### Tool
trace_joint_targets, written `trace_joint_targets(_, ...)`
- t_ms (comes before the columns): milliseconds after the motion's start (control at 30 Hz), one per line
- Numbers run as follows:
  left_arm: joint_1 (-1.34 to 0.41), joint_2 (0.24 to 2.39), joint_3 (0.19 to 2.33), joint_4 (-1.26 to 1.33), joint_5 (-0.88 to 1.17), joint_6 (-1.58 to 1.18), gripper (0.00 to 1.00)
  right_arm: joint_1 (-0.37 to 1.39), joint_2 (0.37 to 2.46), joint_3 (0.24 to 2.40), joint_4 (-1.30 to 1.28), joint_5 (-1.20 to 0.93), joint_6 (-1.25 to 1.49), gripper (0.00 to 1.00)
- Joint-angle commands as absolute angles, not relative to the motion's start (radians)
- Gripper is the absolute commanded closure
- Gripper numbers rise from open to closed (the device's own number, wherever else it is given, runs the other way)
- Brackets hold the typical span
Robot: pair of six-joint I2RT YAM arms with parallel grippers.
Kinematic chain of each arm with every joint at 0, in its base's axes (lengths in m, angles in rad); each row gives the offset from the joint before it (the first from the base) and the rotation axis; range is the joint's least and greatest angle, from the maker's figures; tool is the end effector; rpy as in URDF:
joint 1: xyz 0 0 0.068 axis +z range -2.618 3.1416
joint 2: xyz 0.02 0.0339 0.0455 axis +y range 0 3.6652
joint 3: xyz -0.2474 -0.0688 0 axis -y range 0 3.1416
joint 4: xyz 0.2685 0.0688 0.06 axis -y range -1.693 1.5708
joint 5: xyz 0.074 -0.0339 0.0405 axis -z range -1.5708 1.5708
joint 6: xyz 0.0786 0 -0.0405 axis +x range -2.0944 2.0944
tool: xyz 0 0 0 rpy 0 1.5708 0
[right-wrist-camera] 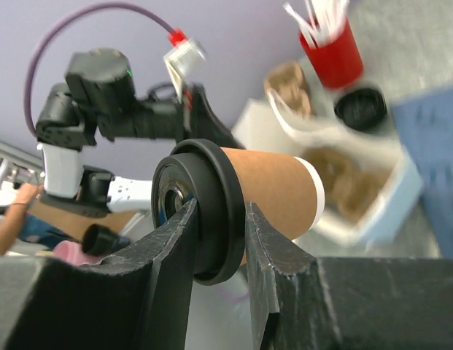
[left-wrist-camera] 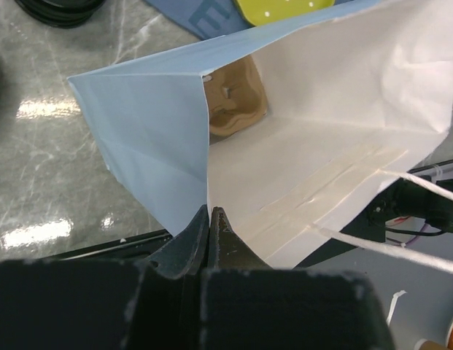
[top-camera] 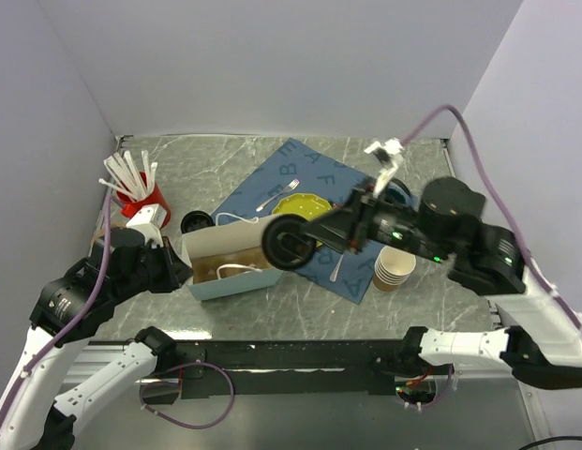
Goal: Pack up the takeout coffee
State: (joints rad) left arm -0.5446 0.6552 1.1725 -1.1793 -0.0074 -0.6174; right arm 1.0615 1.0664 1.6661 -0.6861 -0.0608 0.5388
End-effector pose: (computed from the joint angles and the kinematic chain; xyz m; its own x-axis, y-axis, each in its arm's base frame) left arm 0.1268 -0.0761 0.3554 -0.7257 -0.2372 -0.6458 0.1140 0.8842 -0.4529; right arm 0.1129 0.2120 0.5180 -0.4984 0.1579 -0.8524 -0.7518 0.4110 0.5157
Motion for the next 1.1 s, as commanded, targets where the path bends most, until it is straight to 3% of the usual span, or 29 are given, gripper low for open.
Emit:
trace_joint_targets(0, -0.543, 0.649, 1.194, -1.204, -0.046, -0.634, 0.99, 1.054, 0.947, 1.623, -0.805, 0.052, 0.692, 1.00)
trace_joint_targets(367, -0.543, 0.652, 1.230, -1.210, -0.078, -0.578, 0.99, 1.054, 0.841, 1.255, -0.890, 0.117, 0.866, 1.00)
trace_joint_targets(1067, -0.543, 0.630, 1.221, -1.230, -0.025, -0.546, 0.99, 1.035, 0.828, 0.644, -0.375, 0.052, 0.986, 1.00)
